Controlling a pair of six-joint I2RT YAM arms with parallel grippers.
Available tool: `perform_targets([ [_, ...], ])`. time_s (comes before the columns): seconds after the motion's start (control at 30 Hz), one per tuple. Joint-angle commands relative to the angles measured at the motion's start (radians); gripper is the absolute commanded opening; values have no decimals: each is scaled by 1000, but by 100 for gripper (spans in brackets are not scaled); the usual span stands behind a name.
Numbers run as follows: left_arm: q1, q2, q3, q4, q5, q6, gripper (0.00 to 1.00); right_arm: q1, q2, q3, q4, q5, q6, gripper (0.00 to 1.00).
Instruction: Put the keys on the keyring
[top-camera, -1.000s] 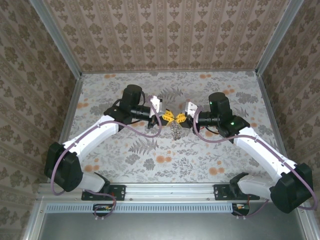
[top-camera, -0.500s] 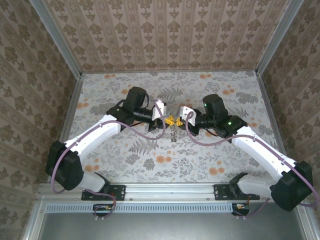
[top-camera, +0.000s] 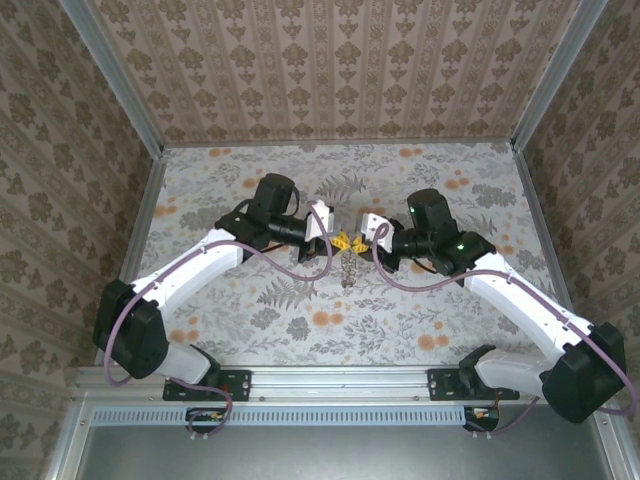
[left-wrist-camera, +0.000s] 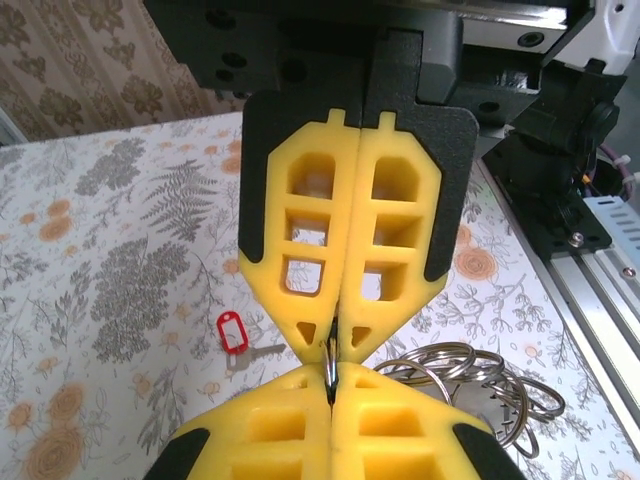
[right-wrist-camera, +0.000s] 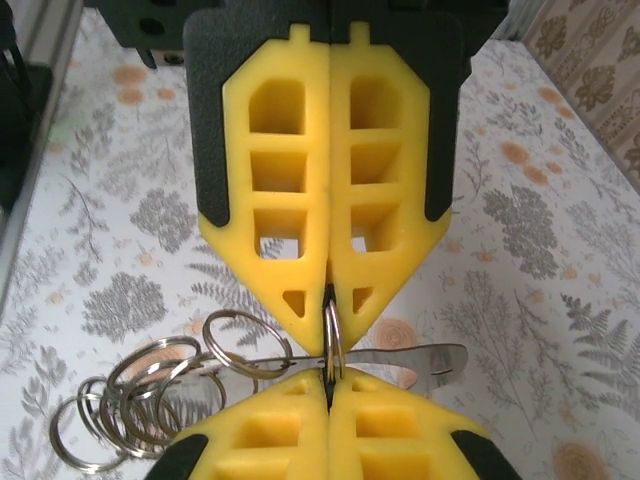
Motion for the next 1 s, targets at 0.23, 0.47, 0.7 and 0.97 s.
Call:
perform_targets([
  [0.23, 50, -38, -57, 293, 245, -159, 0, -58, -97, -124, 292, -209, 149, 22],
  [0.47, 50, -33, -76, 418, 280, -229, 0, -66, -82, -115, 311, -246, 166, 24],
  [0.7, 46, -24, -64, 421, 326, -249, 0, -72, -91, -111, 340, -196, 167, 24],
  [0.97, 46, -15, -55, 423, 333, -239, 0, -82, -78, -96, 352, -278, 188, 24],
])
